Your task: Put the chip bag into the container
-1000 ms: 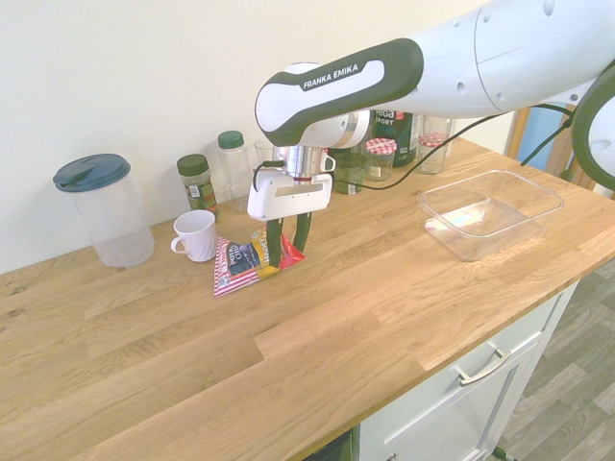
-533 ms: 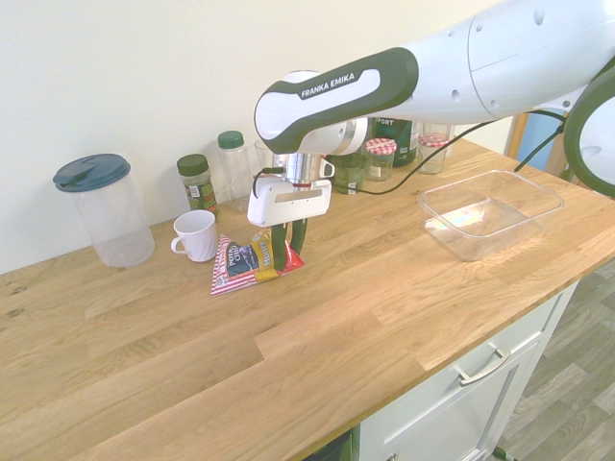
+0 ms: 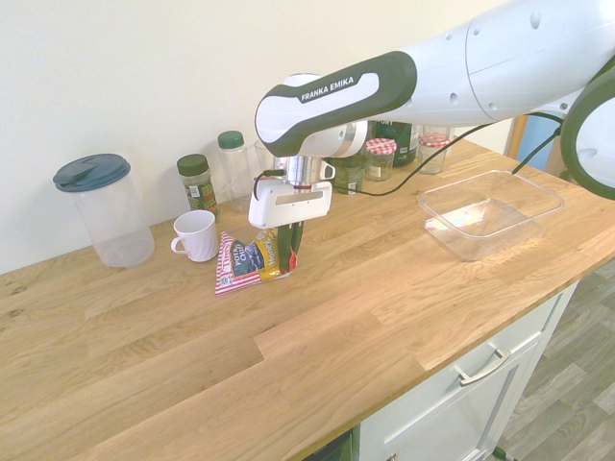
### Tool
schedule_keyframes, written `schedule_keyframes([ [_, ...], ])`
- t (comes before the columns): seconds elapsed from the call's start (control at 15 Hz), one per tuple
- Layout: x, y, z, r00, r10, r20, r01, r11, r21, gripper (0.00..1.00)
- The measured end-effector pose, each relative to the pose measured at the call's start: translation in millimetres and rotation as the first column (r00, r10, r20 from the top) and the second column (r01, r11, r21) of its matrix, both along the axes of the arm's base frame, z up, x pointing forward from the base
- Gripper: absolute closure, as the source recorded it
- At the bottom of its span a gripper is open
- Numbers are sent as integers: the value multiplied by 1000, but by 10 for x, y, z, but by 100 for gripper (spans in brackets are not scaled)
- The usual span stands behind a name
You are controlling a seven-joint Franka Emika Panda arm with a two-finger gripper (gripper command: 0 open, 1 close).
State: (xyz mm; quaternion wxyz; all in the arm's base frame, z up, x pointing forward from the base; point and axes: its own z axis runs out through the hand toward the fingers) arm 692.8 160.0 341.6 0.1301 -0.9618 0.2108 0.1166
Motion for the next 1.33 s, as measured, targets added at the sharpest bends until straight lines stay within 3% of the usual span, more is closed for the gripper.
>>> schedule_keyframes([
  [0.27, -65, -45, 552, 998, 1, 61, -1, 1000, -1, 100],
  [0.53, -474, -225, 1475, 989, -9, 146, 11, 1000, -14, 100],
  [0.87, -1252, -1479, 2405, 966, -128, 223, 130, 991, 8, 100],
  [1.07, -1710, -2438, 2407, 952, -195, 237, 190, 981, 48, 100],
  [1.33, -2149, -3423, 1975, 945, -248, 212, 233, 968, 94, 100],
])
